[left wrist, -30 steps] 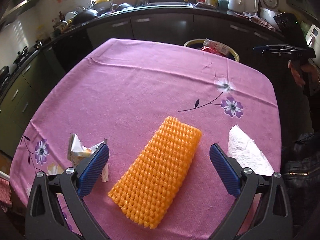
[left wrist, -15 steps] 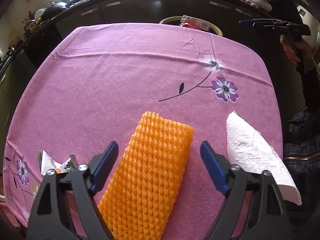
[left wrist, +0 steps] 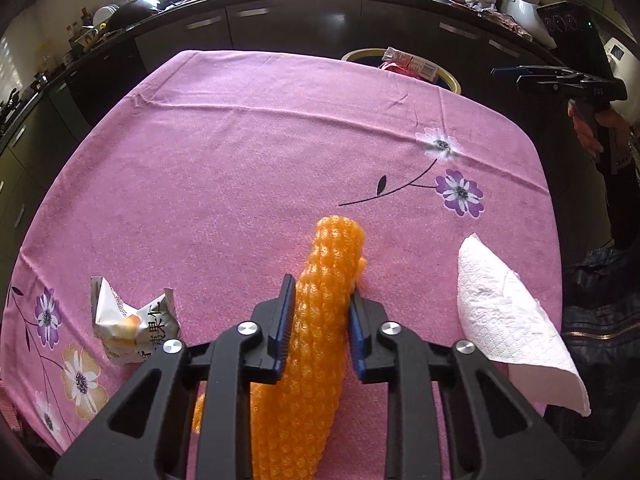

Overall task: Collect trash
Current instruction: 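Carry the orange sponge over the bin and release it with the left gripper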

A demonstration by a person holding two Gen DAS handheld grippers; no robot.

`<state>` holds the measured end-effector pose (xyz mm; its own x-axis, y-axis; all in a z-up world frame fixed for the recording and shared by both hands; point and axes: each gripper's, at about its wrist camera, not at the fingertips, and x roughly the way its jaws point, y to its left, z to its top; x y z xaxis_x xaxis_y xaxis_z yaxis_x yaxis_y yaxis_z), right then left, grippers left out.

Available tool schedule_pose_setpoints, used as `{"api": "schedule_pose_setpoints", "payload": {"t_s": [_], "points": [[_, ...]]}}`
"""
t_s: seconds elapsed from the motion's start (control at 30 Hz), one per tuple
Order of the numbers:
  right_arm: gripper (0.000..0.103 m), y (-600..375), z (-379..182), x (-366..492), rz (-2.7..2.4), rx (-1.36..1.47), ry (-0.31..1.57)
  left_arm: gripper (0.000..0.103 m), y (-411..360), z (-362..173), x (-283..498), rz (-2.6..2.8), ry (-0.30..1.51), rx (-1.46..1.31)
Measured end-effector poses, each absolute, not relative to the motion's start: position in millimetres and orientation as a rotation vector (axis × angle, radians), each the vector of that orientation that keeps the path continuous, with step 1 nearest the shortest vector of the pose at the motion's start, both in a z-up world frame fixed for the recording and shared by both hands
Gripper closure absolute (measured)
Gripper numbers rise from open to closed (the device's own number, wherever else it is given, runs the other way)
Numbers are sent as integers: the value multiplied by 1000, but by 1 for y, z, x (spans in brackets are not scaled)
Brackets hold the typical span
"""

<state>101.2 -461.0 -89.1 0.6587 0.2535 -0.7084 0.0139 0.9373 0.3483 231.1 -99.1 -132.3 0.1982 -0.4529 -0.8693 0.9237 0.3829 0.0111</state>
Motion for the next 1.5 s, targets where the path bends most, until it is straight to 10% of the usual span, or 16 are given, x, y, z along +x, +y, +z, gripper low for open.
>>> {"api": "schedule_pose_setpoints", "payload": {"t_s": [0.43,0.77,1.5], "points": [[23,-479,-78,88,92,344,815,90,-107,-70,205,-937,760,579],[20,-549,-59,25,-51,449,691,90,-252,-10,182,-1055,816,607],[20,-617,-126,-19,19,687,653,79,-547,-122,281,-912,1014,508]]}}
